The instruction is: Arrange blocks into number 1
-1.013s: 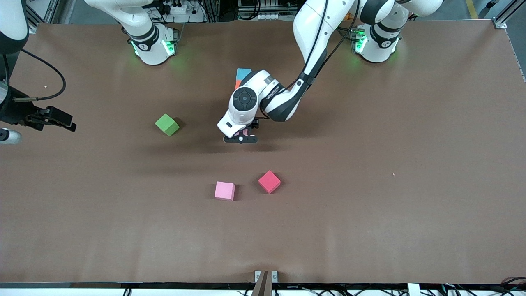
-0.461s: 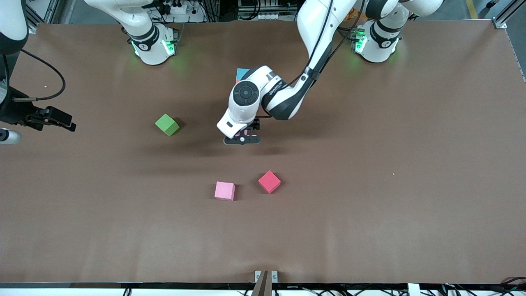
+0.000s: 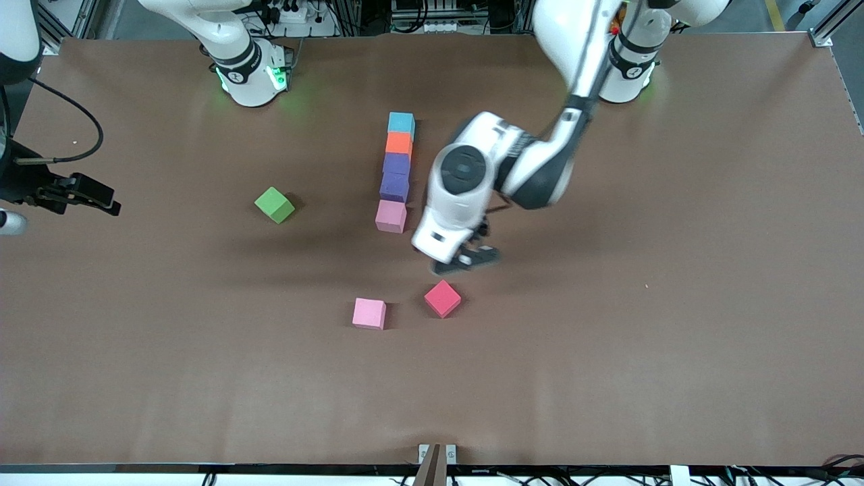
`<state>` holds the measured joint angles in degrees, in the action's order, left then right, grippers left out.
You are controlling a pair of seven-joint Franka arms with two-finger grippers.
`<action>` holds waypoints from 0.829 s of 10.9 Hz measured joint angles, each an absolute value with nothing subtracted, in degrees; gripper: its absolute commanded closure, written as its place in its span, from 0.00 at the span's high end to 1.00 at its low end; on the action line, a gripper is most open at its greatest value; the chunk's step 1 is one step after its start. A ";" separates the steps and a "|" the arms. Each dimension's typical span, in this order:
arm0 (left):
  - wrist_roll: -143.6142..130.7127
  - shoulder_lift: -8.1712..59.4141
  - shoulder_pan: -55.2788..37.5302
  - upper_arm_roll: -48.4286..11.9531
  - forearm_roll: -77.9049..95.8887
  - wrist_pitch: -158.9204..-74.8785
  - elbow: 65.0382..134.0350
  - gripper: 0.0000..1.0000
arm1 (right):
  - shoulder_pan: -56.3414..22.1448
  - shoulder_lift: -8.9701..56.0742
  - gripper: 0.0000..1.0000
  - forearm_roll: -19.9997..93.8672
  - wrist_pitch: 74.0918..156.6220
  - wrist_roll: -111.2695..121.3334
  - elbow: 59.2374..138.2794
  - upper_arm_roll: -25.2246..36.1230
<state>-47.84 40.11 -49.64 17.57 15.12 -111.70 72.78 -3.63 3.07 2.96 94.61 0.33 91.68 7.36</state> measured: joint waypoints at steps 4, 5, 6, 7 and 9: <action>-44.56 37.50 -36.51 18.06 12.02 -111.17 73.58 1.00 | -3.53 0.71 1.00 2.96 93.58 0.34 90.78 7.31; -41.15 37.02 -33.05 18.08 11.97 -111.03 73.62 1.00 | -3.53 0.20 1.00 2.96 92.30 0.34 90.35 7.15; -36.62 36.19 -29.60 18.05 11.96 -109.51 73.62 1.00 | -3.57 0.00 1.00 2.53 91.30 0.34 89.96 6.95; -31.82 35.10 -26.70 18.01 11.96 -106.73 73.64 1.00 | -3.69 0.00 1.00 1.47 91.01 0.34 89.83 6.74; -25.88 32.77 -23.79 17.95 11.96 -102.67 74.55 1.00 | -4.00 0.02 1.00 0.74 90.98 -1.31 89.82 6.19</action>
<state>-25.88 32.77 -23.79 17.95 11.96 -102.67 74.55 -4.00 0.02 0.74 90.98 -1.31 89.82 6.19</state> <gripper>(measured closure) 0.000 0.000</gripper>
